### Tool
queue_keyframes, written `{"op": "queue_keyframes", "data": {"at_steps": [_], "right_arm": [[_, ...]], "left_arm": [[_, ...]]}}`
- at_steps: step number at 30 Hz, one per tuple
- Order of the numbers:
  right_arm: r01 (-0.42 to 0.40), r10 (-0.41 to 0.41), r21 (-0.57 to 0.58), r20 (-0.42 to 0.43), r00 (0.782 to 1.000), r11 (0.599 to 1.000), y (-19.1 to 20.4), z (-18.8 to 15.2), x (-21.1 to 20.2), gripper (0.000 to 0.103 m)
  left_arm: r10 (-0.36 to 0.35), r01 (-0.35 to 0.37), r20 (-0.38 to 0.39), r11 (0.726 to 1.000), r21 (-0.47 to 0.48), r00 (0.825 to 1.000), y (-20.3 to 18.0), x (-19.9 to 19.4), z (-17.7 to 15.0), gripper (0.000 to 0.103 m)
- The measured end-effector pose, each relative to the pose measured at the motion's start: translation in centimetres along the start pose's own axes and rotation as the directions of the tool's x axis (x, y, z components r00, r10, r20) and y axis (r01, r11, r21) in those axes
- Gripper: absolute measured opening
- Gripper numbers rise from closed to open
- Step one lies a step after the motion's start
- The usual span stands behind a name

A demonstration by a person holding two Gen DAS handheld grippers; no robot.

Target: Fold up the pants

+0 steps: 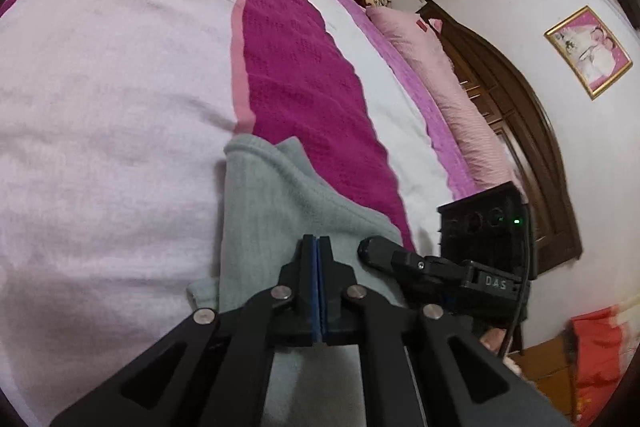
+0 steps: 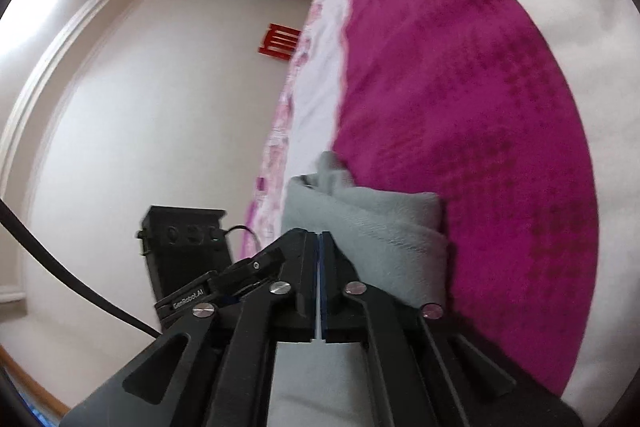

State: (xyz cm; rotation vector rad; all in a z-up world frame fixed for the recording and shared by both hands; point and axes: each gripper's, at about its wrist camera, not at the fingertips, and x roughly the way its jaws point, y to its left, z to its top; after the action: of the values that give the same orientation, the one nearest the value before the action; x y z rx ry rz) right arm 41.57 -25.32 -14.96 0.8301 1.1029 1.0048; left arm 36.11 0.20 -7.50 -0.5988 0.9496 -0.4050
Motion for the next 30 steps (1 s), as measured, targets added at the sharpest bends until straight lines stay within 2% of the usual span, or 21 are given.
{"op": "queue_keyframes", "data": {"at_steps": [3,6,8,10,13,15,17,20,22,24,28,29,30], "right_arm": [[0.018,-0.018,-0.007,-0.004,1.000,1.000,0.7,0.0,-0.3,0.000],[-0.027,0.028,-0.008,0.041,0.999,1.000,1.5,0.8,-0.4,0.001],[0.012,-0.012,0.000,0.048,0.999,1.000,1.1,1.3,0.1,0.000],[0.027,-0.028,0.020,0.043,0.999,0.999,0.5,1.3,0.6,0.000],[0.052,-0.051,-0.009,0.052,0.997,0.999,1.4,1.1,0.1,0.000],[0.060,-0.058,-0.028,0.062,0.996,0.998,2.5,0.9,-0.7,0.000],[0.092,-0.088,-0.046,0.077,0.993,0.995,3.6,0.8,-1.5,0.002],[0.100,-0.092,-0.100,0.085,0.992,0.990,5.3,0.0,-2.7,0.002],[0.118,-0.106,-0.142,0.084,0.991,0.983,6.2,-0.6,-3.1,0.002],[0.153,-0.141,-0.152,0.084,0.986,0.977,6.3,-1.5,-3.7,0.005],[0.170,-0.161,-0.106,0.092,0.983,0.980,5.3,-4.0,-6.0,0.039],[0.168,-0.160,-0.095,0.083,0.984,0.981,5.1,-4.5,-6.5,0.046],[0.173,-0.167,-0.086,0.074,0.983,0.981,4.8,-5.0,-6.9,0.048]], "left_arm": [[0.007,-0.007,0.010,1.000,0.022,1.000,-0.6,-0.5,0.1,0.002],[0.010,-0.012,0.043,0.999,0.046,0.999,-1.5,-1.1,0.1,0.002],[0.042,-0.043,0.026,0.998,0.039,0.999,-1.2,-0.5,-0.1,0.002],[0.026,-0.027,0.033,0.999,0.024,0.999,-0.8,-0.5,-0.4,0.002],[-0.005,0.005,0.022,1.000,0.003,1.000,-0.7,-1.6,-0.5,0.002],[0.006,-0.006,0.018,1.000,0.009,1.000,-1.1,-2.4,-0.5,0.002],[0.055,-0.055,0.021,0.998,0.034,0.998,-2.1,-3.6,-0.9,0.010],[0.083,-0.085,0.043,0.995,0.050,0.996,-3.2,-5.4,-1.7,0.032],[0.089,-0.092,0.062,0.994,0.058,0.994,-3.4,-6.3,-2.4,0.058],[0.105,-0.110,0.074,0.991,0.071,0.992,-3.5,-7.0,-3.1,0.064],[0.106,-0.106,0.010,0.993,0.042,0.994,-2.6,-7.3,-4.5,0.071],[0.111,-0.111,-0.006,0.993,0.033,0.994,-2.1,-7.3,-5.1,0.072],[0.111,-0.111,-0.016,0.993,0.029,0.994,-1.8,-7.2,-5.4,0.073]]}}
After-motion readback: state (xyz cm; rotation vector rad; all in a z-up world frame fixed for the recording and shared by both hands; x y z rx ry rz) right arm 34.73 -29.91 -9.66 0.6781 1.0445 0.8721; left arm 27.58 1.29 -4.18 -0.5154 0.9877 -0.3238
